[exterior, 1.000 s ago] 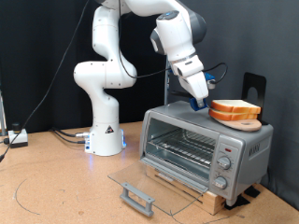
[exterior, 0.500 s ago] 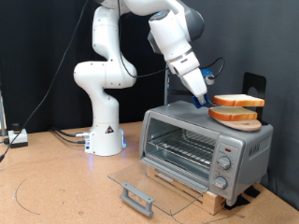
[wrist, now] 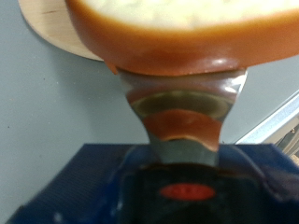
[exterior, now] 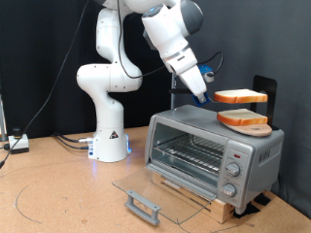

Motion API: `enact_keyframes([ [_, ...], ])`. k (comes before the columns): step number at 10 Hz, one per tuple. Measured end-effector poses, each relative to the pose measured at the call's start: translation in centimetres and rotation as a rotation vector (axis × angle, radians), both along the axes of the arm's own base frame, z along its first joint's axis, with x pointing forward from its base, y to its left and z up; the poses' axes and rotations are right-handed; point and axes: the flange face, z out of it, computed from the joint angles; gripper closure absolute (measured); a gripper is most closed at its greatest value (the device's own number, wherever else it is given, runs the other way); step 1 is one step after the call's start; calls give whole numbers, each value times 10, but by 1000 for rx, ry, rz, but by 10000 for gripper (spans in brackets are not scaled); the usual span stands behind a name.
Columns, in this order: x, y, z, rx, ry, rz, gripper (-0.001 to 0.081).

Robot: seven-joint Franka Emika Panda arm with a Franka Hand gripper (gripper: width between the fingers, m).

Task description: Make a piece of toast with the oven

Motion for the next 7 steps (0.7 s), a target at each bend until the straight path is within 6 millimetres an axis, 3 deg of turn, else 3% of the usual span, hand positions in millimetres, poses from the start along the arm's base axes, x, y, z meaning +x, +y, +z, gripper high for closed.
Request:
enact_keyframes([
  [2,1,-3,-2,19,3,-17,410],
  [3,2,-14,-1,30,-3,-30,410],
  [7,-1,-79,3,29,37,-51,410],
])
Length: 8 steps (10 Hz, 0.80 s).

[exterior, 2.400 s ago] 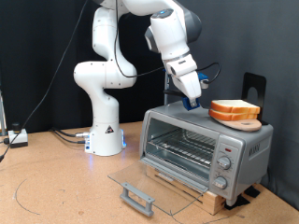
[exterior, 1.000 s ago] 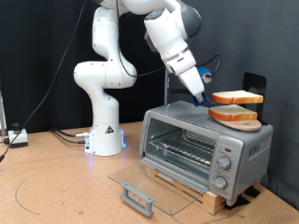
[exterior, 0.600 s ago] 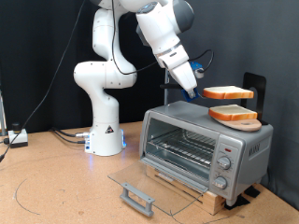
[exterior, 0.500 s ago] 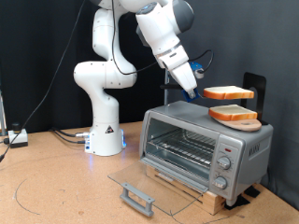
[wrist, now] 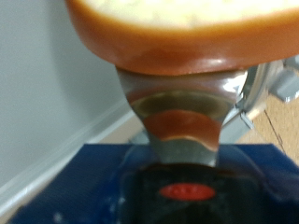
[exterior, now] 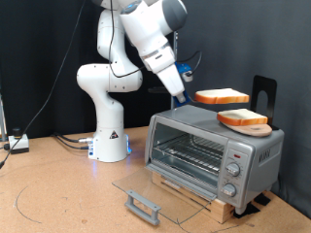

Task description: Make a piece of toast with the oven

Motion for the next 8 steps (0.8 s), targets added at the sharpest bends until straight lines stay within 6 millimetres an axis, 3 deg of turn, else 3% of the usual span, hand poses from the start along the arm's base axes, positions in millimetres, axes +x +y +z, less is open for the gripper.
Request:
enact_keyframes([
  [8,-26,-125,19,-5,13,-33,410],
])
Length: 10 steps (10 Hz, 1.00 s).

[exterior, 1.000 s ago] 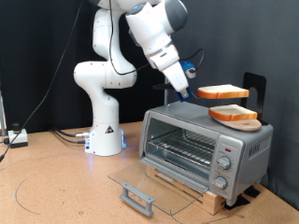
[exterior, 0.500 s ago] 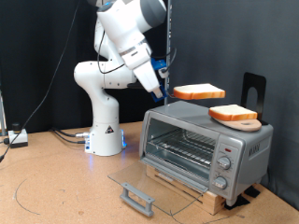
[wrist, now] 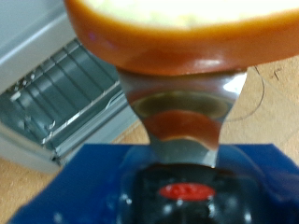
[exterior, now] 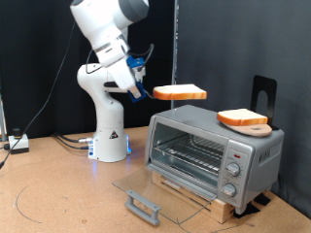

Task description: Make a piece of toast with the oven

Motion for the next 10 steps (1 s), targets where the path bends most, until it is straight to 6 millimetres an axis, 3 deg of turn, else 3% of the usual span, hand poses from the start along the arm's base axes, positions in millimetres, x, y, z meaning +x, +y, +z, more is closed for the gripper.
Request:
enact_keyframes([
  [5,-19,-67,8,-10,18,-10,410],
  [7,-19,-66,2,-16,10,-2,410],
  [10,-17,-73,-40,-81,14,18,410],
])
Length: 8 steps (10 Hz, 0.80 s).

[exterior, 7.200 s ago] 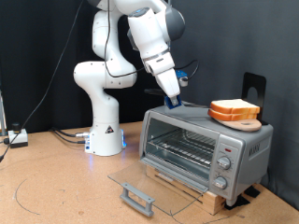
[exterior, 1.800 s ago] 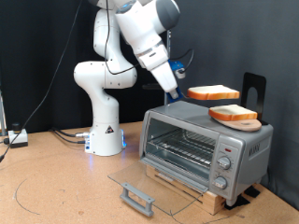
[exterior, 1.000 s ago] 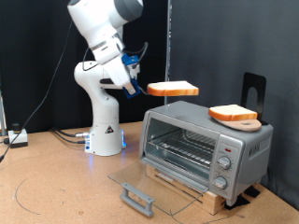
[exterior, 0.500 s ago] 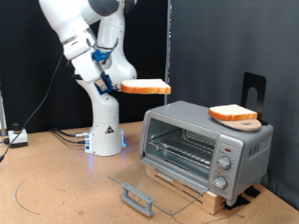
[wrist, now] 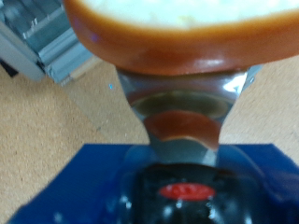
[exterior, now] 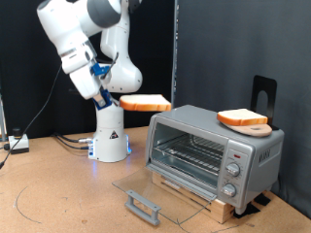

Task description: Make a piece of toast with the oven

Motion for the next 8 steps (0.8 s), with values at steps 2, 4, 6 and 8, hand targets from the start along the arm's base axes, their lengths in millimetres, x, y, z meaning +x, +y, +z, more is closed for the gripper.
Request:
enact_keyframes([
  [2,4,-5,-35,-21,23,26,410],
  [4,7,-4,-69,-29,55,57,410],
  [6,12,5,-95,-44,58,96,410],
  [8,17,22,-114,-58,39,123,411],
])
